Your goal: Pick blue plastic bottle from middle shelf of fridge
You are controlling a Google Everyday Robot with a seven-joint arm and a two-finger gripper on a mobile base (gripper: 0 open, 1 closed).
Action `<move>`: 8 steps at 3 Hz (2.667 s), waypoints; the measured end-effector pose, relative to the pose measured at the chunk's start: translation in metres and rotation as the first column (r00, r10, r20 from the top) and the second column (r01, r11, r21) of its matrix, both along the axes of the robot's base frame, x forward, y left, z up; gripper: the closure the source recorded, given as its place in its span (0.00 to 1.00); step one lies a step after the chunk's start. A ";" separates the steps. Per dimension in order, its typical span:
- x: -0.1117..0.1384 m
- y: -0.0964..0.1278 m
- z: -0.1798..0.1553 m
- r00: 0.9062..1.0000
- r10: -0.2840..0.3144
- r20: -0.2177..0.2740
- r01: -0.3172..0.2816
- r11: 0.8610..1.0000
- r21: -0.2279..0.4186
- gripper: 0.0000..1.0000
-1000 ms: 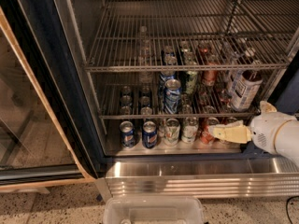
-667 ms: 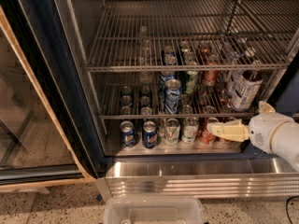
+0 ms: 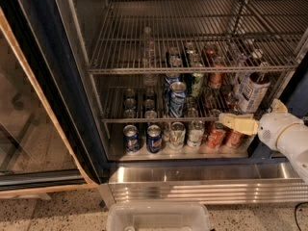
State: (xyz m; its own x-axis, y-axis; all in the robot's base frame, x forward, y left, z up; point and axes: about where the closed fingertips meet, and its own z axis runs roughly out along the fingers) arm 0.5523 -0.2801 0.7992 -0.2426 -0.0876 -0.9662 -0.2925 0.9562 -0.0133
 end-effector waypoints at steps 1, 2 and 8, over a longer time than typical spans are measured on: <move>0.000 0.000 0.000 1.000 0.000 0.000 0.000 1.000 0.000 0.00; 0.001 0.000 0.001 1.000 -0.003 0.001 0.003 1.000 0.003 0.09; 0.069 -0.049 -0.002 0.989 -0.142 0.047 0.140 0.989 0.054 0.10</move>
Offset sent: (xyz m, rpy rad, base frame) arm 0.0051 -0.0044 0.0021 0.0143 -0.0041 -0.0205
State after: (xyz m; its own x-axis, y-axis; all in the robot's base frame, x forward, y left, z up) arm 0.6216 -0.3287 0.7970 -0.2000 -0.0070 -0.9798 -0.1547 0.9877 0.0246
